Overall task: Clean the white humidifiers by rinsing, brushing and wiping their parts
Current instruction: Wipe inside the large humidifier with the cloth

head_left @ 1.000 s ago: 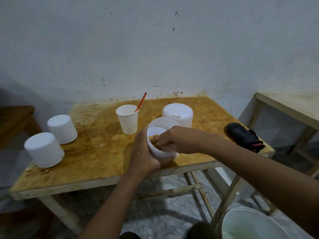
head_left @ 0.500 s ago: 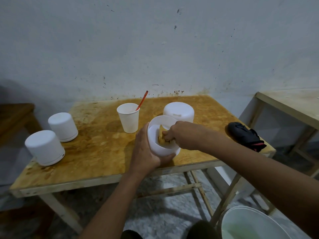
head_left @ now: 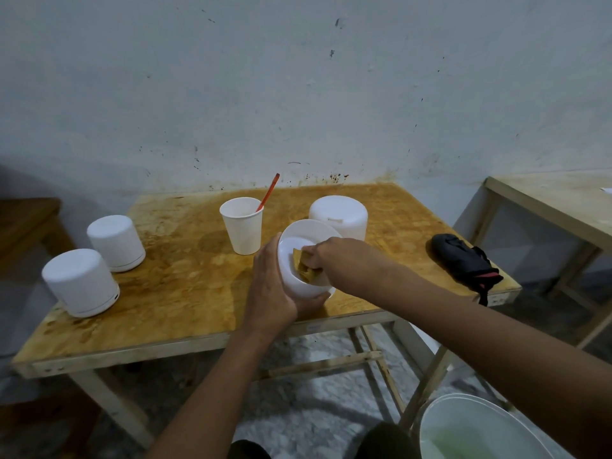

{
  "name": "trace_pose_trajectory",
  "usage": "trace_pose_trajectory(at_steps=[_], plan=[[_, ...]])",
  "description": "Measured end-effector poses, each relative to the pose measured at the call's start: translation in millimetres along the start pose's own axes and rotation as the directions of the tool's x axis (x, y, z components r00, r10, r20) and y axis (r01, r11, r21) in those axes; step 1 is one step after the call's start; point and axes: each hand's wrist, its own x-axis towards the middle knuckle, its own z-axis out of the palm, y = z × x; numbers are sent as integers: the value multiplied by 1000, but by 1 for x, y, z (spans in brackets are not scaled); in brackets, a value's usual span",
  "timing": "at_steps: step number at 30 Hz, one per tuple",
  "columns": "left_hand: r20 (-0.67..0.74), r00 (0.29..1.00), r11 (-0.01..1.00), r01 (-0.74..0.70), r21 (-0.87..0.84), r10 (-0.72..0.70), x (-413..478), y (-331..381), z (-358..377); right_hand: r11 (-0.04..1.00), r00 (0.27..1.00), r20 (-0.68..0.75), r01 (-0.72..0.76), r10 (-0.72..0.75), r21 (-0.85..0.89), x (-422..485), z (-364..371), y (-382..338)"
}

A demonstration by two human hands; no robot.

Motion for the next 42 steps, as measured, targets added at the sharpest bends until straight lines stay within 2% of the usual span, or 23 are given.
trace_pose_trajectory(at_steps=[6, 9, 12, 16, 18, 20, 24, 27, 30, 32, 35, 38, 42], plan=[[6, 1000, 999, 24, 23, -24, 1, -1, 2, 997, 995, 95, 22, -15, -71, -6, -14, -7], [9, 1000, 1000, -6, 20, 6, -1, -2, 0, 997, 989, 128, 72, -67, -34, -5, -20, 1], [17, 999, 999, -44, 32, 44, -2, -4, -1, 998, 995, 87, 51, -49, -24, -6, -12, 3], [1, 999, 997, -34, 67, 34, -3, -2, 1, 995, 995, -17, -98, 98, 4, -3, 1, -11], [-3, 999, 996, -49, 76, 49, -2, -2, 1, 985, 987, 9, -163, 162, 52, 3, 0, -14], [-1, 998, 994, -64, 93, 64, -2, -3, 1, 970, 977, 99, -202, 189, 136, 10, -5, -12], [-5, 995, 991, -100, 93, 101, -3, -2, -2, 947, 951, 275, -211, 142, 241, 14, -22, -2], [5, 991, 990, -130, 58, 130, -4, -2, -5, 926, 950, 302, -183, 80, 330, 8, -27, 6], [3, 994, 989, -113, 98, 113, -1, -3, -2, 898, 965, 256, -161, 57, 409, 6, -28, 4], [-7, 992, 981, -122, 149, 124, 0, -4, 1, 938, 987, 141, -118, 75, 327, 11, -24, -4], [4, 992, 985, -129, 116, 129, -2, -4, 0, 999, 989, -139, -46, 49, 29, 16, -10, -13], [13, 993, 990, -114, 79, 113, -3, -2, -2, 991, 985, -174, -36, 12, -132, 12, -2, -18], [8, 995, 992, -101, 81, 101, -3, -1, -1, 960, 991, -125, -82, 50, -268, 12, -10, -20]])
